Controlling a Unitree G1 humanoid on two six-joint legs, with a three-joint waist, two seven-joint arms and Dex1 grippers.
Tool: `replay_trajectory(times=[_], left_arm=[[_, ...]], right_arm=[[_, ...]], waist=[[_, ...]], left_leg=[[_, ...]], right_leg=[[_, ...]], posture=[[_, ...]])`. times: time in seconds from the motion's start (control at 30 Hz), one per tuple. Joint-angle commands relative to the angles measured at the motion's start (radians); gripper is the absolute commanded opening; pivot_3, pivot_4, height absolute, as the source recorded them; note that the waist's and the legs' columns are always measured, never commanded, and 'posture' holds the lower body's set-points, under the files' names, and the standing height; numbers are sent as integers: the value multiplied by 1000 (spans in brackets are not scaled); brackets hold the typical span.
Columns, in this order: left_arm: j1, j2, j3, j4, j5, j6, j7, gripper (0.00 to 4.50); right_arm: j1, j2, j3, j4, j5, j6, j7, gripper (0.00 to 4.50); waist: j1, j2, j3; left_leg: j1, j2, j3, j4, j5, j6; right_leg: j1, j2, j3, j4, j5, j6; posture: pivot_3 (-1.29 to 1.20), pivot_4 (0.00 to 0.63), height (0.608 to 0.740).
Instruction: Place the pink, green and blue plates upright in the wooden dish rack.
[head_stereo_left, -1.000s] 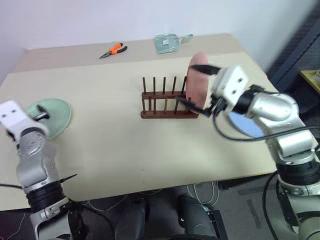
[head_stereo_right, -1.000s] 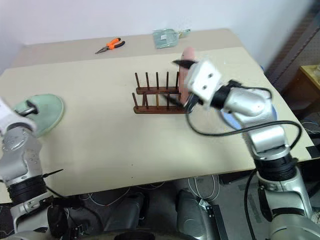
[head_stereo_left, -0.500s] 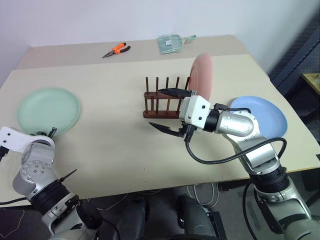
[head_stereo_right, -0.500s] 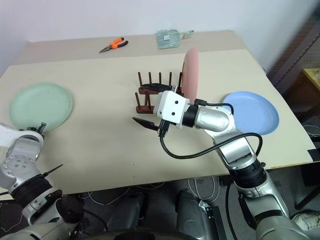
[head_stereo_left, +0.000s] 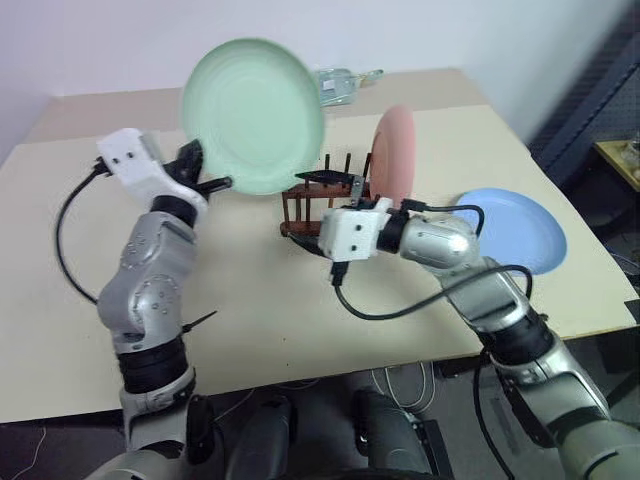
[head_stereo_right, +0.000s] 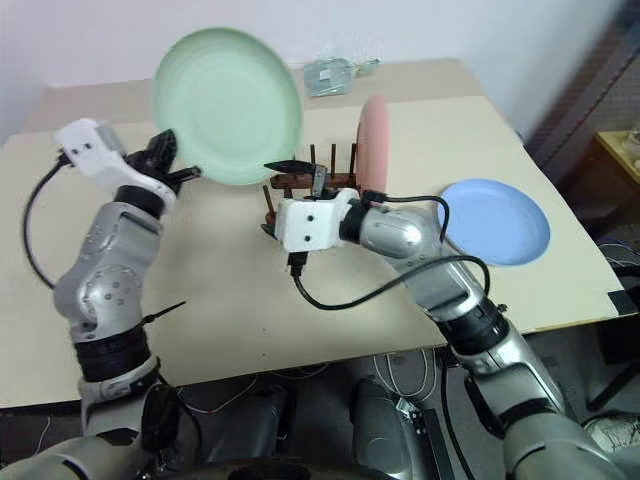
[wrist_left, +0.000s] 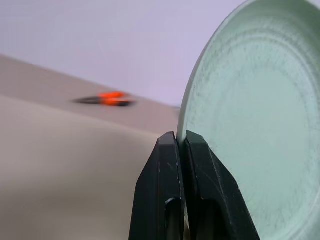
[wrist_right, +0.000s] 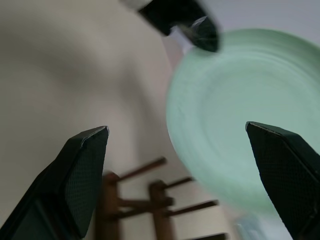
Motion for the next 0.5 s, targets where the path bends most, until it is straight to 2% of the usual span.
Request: replay_trajectory(times=[0.03, 0.1, 0.13, 0.17, 0.23, 0.4, 0.47, 0.5], left_arm=[[-26, -8, -9, -87, -29, 8, 17, 22], [-22, -15, -18, -105, -45, 20, 19, 22], [-15, -16, -22, -116, -48, 23, 20, 0], [-10, -20, -22, -124, -57, 27, 23, 0], [-1, -25, -15, -134, -77, 37, 28, 0], [27, -21, -8, -144, -109, 46, 22, 0], [37, -16, -10, -143, -117, 45, 8, 0], [36, -24, -1, -137, -132, 44, 14, 295]], right_arm=[[-77, 56, 33, 130, -135, -63, -113, 4500], [-101, 71, 47, 195, -197, -89, -157, 4500], [-109, 76, 48, 217, -221, -92, -176, 3961], [-115, 79, 48, 232, -239, -97, -191, 3649], [-119, 83, 44, 243, -266, -106, -207, 2752], [-118, 80, 34, 250, -323, -118, -234, 87], [-119, 78, 30, 252, -345, -124, -251, 31], [-120, 74, 29, 252, -360, -129, -260, 4]], waist=[[-1, 0, 0], [2, 0, 0], [4, 0, 0], [6, 0, 0], [8, 0, 0], [3, 0, 0], [4, 0, 0], [4, 0, 0]], left_leg=[[0, 0, 0, 0, 0, -1], [0, 0, 0, 0, 1, -2], [0, 0, 0, 0, 1, -2], [0, 0, 0, 0, 1, -2], [-1, 0, -1, 0, 1, -2], [-1, -1, -1, 0, 1, -2], [-1, 0, -1, 0, 1, -2], [-1, 0, -1, 0, 1, -2]], right_leg=[[0, 1, 0, 0, 0, 0], [-1, 2, 0, 0, 1, -1], [-1, 2, 0, 0, 1, -1], [-1, 2, 0, 0, 1, -1], [0, 2, 0, 0, 1, -1], [0, 2, 0, 0, 1, -1], [-1, 3, 0, 0, 1, -1], [-1, 3, 0, 0, 1, -1]], posture=[[0, 150, 739], [0, 150, 739], [0, 150, 739], [0, 150, 739], [0, 150, 739], [0, 150, 739], [0, 150, 739], [0, 150, 739]])
